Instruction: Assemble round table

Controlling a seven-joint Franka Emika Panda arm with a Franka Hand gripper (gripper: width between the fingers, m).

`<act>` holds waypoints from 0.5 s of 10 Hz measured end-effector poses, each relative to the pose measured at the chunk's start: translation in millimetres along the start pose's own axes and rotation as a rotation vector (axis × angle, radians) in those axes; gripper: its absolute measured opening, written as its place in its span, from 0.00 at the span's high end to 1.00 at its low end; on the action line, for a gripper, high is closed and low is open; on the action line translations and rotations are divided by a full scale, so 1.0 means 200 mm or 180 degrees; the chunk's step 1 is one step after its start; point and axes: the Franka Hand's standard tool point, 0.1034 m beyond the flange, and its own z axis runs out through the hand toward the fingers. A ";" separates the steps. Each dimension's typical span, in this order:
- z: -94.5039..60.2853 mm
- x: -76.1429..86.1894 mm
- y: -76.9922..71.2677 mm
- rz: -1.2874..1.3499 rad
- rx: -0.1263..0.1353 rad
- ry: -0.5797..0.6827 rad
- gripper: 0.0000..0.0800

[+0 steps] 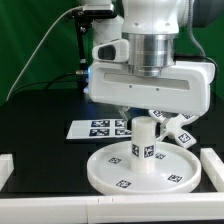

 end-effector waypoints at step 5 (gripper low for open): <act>0.00 0.02 -0.02 0.1181 0.0174 0.0146 0.49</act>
Offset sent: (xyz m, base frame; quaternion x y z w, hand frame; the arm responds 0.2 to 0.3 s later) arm 0.0000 0.0000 0.0000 0.0000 0.0000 0.1938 0.9810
